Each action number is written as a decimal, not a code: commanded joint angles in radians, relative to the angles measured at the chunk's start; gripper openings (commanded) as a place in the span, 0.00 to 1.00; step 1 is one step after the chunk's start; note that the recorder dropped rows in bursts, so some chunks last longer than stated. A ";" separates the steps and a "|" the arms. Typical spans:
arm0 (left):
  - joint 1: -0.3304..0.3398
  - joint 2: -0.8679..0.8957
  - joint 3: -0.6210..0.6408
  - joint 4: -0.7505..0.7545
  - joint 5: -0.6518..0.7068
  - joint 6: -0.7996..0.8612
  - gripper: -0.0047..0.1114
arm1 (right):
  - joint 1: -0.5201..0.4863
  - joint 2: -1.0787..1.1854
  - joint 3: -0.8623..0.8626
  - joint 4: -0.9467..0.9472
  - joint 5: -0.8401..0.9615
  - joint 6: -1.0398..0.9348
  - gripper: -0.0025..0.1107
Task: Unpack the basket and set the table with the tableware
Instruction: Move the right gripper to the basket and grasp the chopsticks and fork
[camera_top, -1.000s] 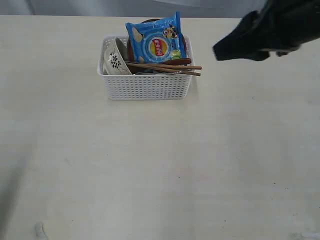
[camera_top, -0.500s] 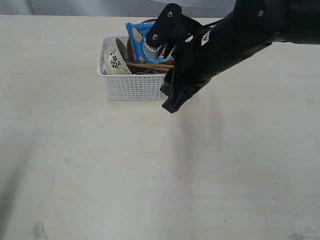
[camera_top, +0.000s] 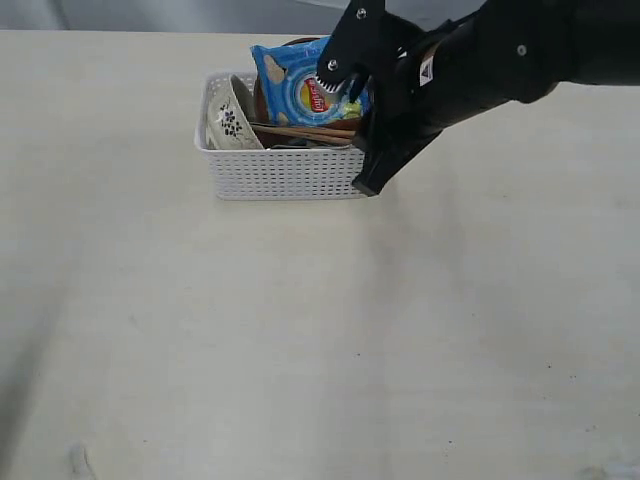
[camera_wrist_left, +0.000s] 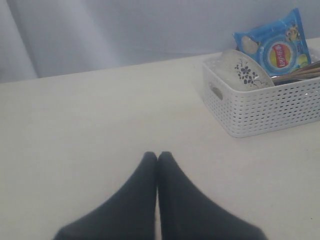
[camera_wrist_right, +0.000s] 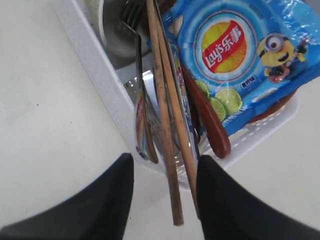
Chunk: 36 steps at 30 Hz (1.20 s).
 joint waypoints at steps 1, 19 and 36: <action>-0.006 -0.002 0.002 -0.002 -0.008 0.000 0.04 | -0.004 0.040 -0.005 -0.016 -0.041 -0.009 0.37; -0.006 -0.002 0.002 -0.002 -0.008 0.000 0.04 | -0.004 0.111 -0.005 -0.019 -0.094 -0.056 0.37; -0.006 -0.002 0.002 -0.002 -0.008 0.000 0.04 | -0.004 0.127 -0.005 -0.019 -0.089 -0.116 0.10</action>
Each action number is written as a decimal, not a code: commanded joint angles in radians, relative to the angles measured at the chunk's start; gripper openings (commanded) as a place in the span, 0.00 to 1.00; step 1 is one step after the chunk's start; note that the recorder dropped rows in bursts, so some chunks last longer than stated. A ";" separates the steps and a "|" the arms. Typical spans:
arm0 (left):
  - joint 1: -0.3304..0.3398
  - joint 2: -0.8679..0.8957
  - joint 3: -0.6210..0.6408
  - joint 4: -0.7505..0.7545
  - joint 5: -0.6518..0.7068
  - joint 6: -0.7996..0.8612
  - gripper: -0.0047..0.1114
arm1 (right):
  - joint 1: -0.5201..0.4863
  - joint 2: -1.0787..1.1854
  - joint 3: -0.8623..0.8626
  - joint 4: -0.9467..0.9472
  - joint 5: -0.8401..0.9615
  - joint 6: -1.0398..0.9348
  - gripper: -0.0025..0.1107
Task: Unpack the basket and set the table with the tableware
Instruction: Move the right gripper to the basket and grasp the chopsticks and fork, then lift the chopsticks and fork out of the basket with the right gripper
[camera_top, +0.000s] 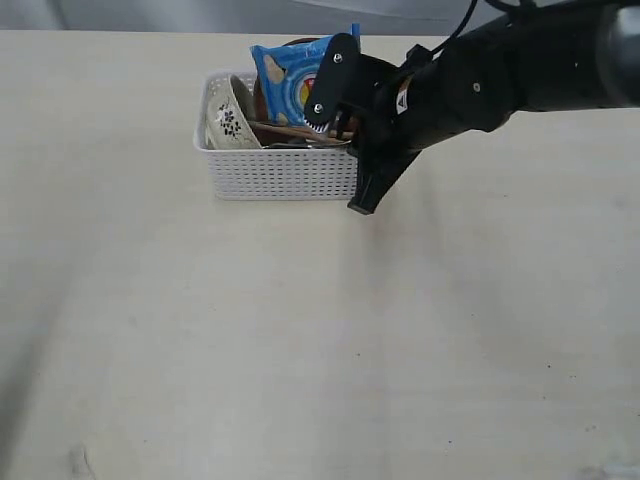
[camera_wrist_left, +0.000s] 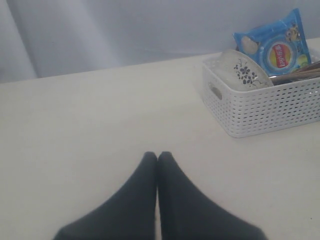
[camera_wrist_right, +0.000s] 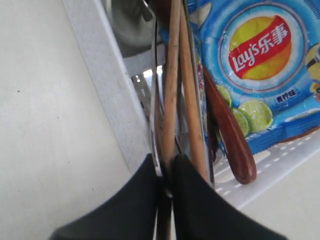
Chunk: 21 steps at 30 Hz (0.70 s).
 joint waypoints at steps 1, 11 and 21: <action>-0.006 -0.002 0.002 -0.002 -0.008 0.000 0.04 | -0.004 -0.003 -0.001 -0.003 0.011 -0.011 0.10; -0.006 -0.002 0.002 -0.002 -0.008 0.000 0.04 | -0.004 -0.075 -0.001 -0.003 0.009 -0.013 0.10; -0.006 -0.002 0.002 -0.002 -0.008 0.000 0.04 | -0.004 -0.162 -0.001 -0.003 0.086 -0.013 0.10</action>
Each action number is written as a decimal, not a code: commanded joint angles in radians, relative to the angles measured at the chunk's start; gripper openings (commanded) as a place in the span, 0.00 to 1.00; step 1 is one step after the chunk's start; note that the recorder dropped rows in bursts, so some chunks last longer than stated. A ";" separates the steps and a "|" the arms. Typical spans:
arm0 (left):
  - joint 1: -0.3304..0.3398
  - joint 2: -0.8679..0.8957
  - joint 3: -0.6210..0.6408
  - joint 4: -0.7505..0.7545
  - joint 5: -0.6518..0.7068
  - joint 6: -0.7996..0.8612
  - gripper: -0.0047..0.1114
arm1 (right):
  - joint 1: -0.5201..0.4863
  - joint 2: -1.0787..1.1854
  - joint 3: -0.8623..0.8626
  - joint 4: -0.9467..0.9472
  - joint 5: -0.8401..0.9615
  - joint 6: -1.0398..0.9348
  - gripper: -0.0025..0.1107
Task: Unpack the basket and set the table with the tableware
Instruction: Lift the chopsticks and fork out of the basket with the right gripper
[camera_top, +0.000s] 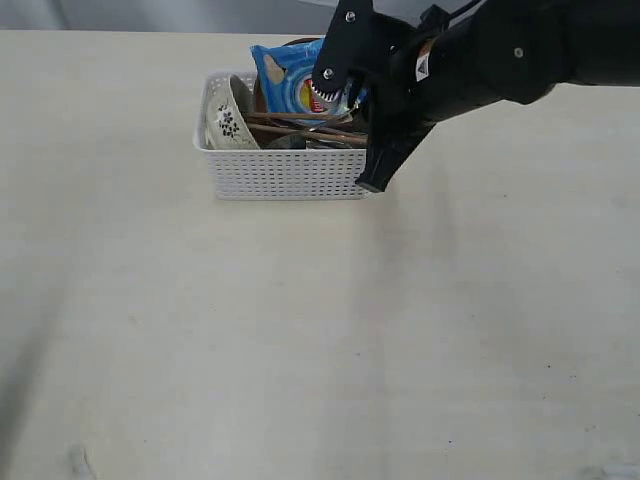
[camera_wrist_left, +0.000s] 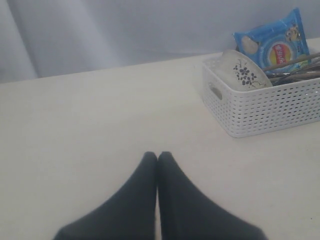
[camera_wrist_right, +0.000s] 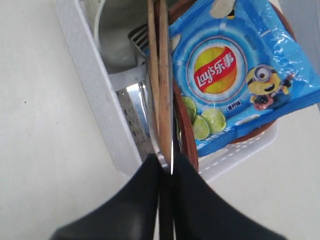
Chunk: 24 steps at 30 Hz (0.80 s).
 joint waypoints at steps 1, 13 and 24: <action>-0.006 -0.002 0.002 -0.002 -0.008 0.000 0.04 | -0.004 -0.045 -0.001 -0.003 0.040 -0.004 0.10; -0.006 -0.002 0.002 -0.002 -0.008 0.000 0.04 | -0.004 -0.173 -0.001 -0.003 0.119 -0.004 0.10; -0.006 -0.002 0.002 -0.002 -0.008 0.000 0.04 | -0.004 -0.261 -0.001 0.093 0.119 -0.005 0.10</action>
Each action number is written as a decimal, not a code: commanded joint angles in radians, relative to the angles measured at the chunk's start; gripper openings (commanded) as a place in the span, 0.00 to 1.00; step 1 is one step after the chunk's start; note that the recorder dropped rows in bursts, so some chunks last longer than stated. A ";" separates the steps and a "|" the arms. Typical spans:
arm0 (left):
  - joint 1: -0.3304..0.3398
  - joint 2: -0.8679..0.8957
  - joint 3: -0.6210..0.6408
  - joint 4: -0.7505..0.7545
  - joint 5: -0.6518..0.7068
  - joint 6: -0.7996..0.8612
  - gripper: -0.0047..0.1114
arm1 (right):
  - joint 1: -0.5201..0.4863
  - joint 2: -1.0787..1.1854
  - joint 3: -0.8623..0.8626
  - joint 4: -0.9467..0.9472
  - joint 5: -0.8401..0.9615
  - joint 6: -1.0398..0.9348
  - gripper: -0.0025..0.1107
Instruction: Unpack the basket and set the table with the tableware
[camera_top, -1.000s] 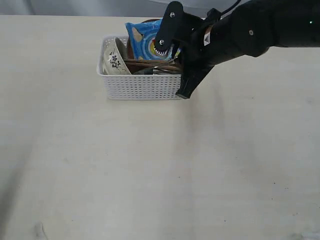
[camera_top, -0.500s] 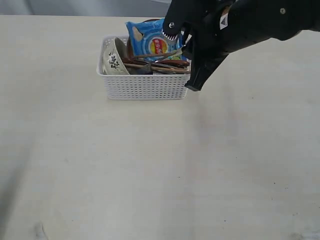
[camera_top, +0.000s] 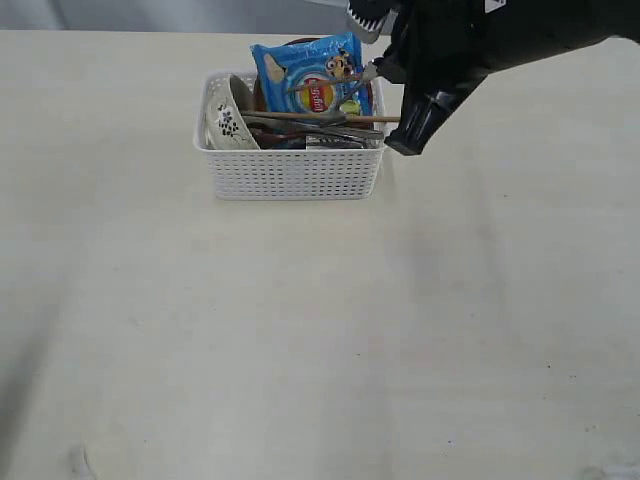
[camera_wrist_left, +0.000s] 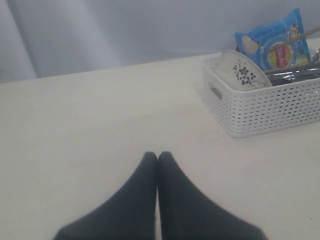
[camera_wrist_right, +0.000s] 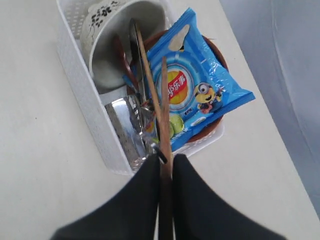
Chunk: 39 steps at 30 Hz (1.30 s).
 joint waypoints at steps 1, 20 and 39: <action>-0.006 -0.002 0.002 -0.002 -0.008 0.000 0.04 | -0.004 -0.029 -0.001 0.060 -0.011 -0.005 0.10; -0.006 -0.002 0.002 -0.002 -0.008 0.000 0.04 | -0.004 0.003 -0.001 0.293 0.097 0.187 0.02; -0.006 -0.002 0.002 -0.002 -0.008 0.000 0.04 | 0.047 0.099 0.016 0.316 0.223 0.351 0.02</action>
